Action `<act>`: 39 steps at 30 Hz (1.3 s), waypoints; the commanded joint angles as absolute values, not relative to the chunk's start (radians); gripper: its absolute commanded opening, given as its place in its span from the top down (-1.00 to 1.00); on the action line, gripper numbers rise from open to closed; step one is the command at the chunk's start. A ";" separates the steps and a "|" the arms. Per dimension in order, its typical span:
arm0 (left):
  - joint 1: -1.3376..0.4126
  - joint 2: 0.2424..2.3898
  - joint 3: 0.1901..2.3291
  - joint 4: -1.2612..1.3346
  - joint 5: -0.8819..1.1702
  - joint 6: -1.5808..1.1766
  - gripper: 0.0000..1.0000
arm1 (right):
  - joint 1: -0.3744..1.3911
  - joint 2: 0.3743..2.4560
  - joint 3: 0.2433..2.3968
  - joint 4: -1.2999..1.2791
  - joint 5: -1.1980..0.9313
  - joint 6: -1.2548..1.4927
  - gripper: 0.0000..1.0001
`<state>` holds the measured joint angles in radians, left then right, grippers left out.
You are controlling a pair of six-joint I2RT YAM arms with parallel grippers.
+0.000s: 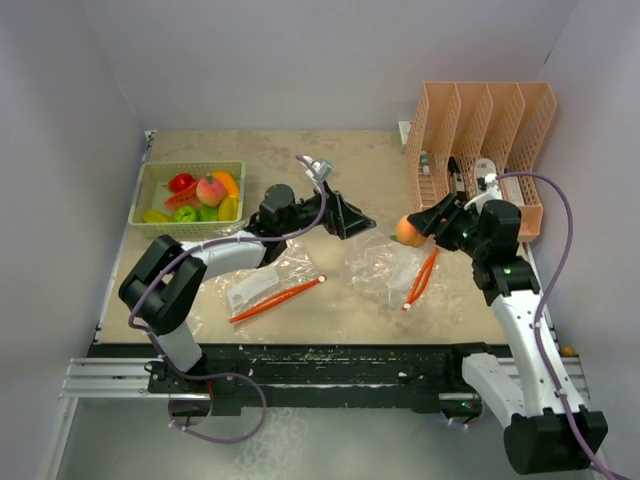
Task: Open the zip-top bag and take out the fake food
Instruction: Pick up the fake fruit from the zipper food storage bag.
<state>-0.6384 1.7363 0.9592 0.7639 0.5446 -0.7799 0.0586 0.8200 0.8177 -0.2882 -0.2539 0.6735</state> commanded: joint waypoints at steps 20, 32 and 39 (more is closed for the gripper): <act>-0.790 1.689 1.085 0.787 0.562 -0.465 -0.99 | 0.057 0.840 0.711 0.062 -0.575 0.916 0.55; -0.816 1.723 1.112 0.813 0.598 -0.476 -0.99 | 0.057 0.833 0.718 0.048 -0.582 0.907 0.54; -0.834 1.754 1.137 0.798 0.615 -0.484 -0.45 | 0.057 0.845 0.712 0.047 -0.578 0.899 0.54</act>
<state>-0.8246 1.7493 1.0889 0.7620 0.5739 -0.4858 0.0540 0.8433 0.7063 0.0036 -0.5522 0.9016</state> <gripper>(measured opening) 0.816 0.611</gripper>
